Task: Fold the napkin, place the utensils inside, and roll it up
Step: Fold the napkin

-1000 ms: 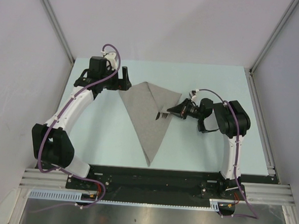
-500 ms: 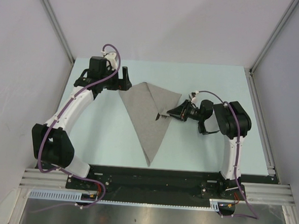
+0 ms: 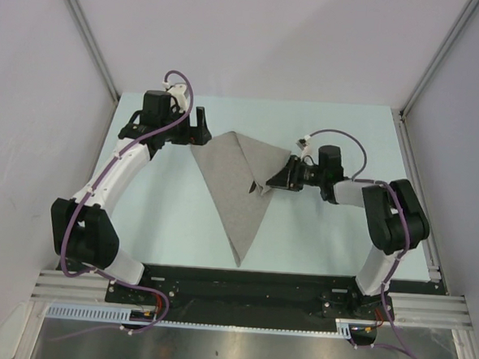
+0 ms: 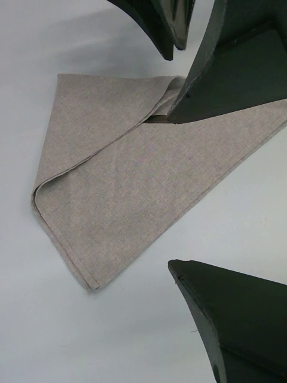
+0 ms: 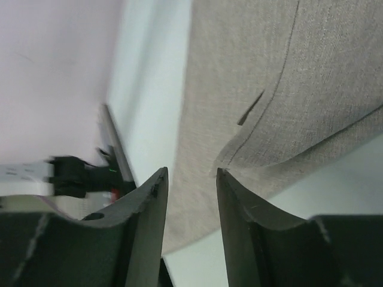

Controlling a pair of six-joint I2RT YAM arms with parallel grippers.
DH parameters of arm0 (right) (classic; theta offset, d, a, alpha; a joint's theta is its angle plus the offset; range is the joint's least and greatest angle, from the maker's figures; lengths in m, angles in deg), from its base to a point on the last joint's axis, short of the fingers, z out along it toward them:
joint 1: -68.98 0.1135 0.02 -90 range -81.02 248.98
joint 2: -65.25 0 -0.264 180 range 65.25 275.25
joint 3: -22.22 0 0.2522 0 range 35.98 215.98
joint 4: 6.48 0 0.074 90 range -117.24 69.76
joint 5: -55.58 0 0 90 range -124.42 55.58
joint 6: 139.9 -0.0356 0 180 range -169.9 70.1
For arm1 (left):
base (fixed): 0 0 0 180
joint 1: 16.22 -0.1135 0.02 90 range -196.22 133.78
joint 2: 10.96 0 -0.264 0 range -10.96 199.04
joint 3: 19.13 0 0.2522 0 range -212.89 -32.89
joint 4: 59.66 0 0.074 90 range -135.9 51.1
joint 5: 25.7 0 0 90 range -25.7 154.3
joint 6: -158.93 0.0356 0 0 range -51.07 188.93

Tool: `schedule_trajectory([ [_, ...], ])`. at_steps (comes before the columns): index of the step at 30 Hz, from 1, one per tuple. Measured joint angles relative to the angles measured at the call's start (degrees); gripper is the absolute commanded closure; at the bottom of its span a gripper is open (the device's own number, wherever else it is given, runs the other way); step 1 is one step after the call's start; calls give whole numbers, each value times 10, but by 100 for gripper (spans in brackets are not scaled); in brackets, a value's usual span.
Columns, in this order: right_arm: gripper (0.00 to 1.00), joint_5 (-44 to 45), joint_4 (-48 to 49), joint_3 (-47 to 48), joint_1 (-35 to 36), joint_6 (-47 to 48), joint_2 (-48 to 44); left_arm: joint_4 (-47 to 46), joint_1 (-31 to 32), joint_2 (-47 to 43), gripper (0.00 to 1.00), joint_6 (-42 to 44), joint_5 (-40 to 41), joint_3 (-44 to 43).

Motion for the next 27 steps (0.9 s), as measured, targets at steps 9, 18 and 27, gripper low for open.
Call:
schedule_trajectory([
  [9, 47, 198, -379, 68, 198, 244, -112, -1, 0, 0, 0, 0, -1, 0],
  [18, 46, 380, -506, 41, 400, 209, -151, -4, 0, 0, 0, -1, -3, 0],
  [27, 43, 488, -550, 47, 497, 139, -146, -10, 0, -1, 0, -13, -19, 0],
])
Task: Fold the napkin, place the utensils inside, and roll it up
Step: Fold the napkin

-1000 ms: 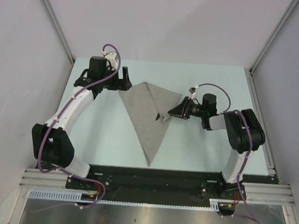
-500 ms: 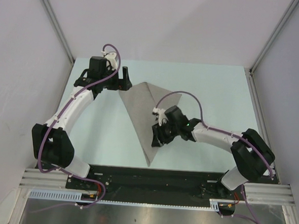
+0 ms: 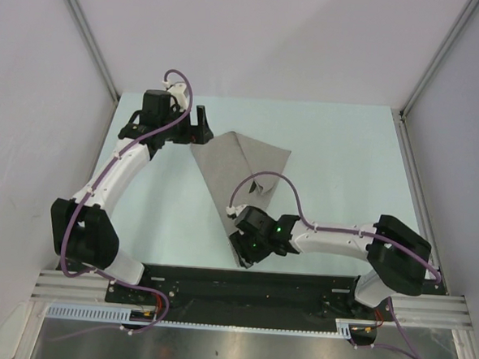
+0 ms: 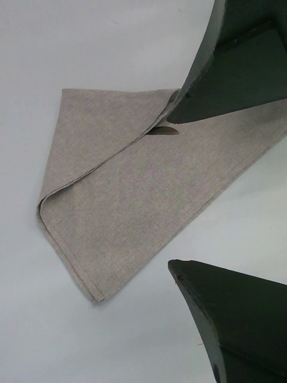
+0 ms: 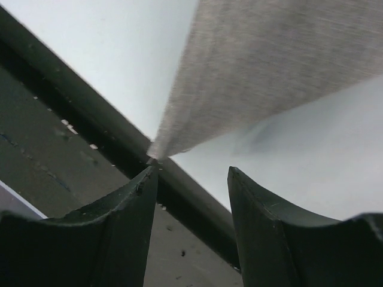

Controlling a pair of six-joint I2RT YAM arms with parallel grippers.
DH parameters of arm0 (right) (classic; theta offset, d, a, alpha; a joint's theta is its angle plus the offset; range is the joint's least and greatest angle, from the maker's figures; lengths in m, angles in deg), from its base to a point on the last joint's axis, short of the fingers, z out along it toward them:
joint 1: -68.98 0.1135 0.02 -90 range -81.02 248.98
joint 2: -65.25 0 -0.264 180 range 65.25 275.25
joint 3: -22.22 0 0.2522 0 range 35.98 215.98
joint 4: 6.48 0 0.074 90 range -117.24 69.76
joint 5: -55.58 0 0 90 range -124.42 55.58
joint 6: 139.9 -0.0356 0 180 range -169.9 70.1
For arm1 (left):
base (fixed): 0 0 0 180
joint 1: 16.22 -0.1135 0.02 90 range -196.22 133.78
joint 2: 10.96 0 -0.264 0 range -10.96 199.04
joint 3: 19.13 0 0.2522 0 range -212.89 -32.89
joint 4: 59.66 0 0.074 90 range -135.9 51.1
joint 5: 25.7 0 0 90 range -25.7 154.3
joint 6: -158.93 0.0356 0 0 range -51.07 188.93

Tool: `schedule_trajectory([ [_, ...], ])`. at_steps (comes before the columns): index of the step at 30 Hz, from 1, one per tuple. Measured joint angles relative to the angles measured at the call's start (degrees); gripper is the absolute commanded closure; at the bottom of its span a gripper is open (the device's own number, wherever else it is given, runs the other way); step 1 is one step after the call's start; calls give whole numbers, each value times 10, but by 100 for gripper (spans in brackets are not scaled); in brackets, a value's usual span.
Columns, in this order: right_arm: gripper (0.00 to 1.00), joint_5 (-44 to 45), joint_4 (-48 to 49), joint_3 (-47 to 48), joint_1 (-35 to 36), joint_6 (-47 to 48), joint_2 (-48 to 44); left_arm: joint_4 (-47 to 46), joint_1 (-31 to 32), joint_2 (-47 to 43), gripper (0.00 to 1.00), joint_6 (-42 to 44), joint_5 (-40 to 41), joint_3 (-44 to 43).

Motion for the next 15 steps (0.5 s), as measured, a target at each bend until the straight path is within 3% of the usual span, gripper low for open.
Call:
schedule_trajectory([
  [7, 40, 59, -3, 33, 70, -9, 25, -4, 0, 0, 0, -2, -3, 0],
  [15, 40, 131, -22, 88, 97, 7, 56, -4, 0, 0, 0, -2, -6, 0],
])
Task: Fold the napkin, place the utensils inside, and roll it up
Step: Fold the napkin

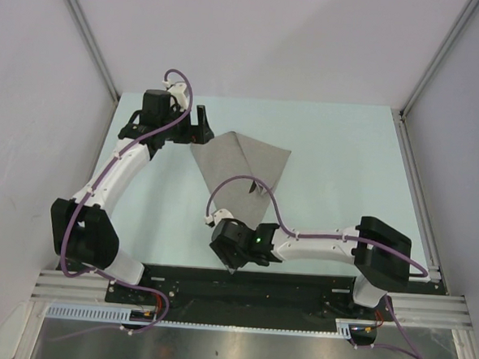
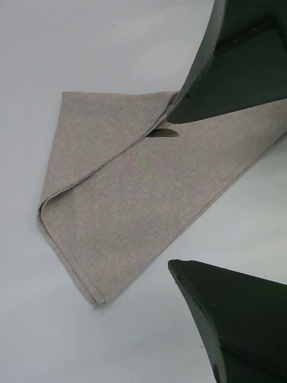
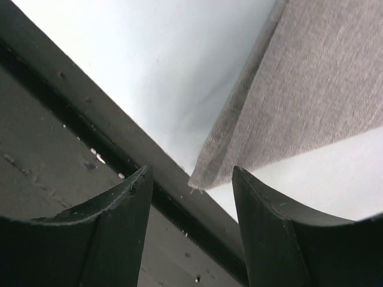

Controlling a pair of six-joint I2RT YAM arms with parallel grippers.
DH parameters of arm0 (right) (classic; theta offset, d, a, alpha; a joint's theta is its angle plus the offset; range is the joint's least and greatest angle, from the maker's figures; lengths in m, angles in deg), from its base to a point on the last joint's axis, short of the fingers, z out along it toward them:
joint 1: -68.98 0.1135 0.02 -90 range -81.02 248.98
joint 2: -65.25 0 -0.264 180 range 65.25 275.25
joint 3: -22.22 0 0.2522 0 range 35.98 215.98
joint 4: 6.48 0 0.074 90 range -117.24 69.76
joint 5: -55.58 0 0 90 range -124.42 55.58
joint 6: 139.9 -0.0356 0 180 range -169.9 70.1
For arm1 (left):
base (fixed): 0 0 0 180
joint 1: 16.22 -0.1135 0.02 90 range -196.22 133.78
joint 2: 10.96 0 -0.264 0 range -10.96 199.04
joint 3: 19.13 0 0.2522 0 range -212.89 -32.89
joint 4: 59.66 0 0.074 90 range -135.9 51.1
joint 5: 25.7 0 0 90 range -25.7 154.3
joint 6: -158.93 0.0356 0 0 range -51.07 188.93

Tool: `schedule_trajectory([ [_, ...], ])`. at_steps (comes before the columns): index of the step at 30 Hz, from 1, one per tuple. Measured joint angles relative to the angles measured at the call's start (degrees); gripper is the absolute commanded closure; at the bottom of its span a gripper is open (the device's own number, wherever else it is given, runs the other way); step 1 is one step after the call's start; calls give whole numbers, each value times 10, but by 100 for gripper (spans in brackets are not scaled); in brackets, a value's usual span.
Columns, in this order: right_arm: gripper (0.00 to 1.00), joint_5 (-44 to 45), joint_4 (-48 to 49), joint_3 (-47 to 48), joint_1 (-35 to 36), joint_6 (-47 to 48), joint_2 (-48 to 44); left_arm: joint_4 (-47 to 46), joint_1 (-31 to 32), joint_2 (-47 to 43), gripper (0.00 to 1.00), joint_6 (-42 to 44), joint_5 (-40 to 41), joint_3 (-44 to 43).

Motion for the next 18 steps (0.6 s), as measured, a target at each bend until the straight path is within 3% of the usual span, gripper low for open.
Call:
schedule_trajectory([
  [18, 46, 3, -10, 12, 8, 20, 54, 0, 0, 0, 0, 0, -2, 0],
])
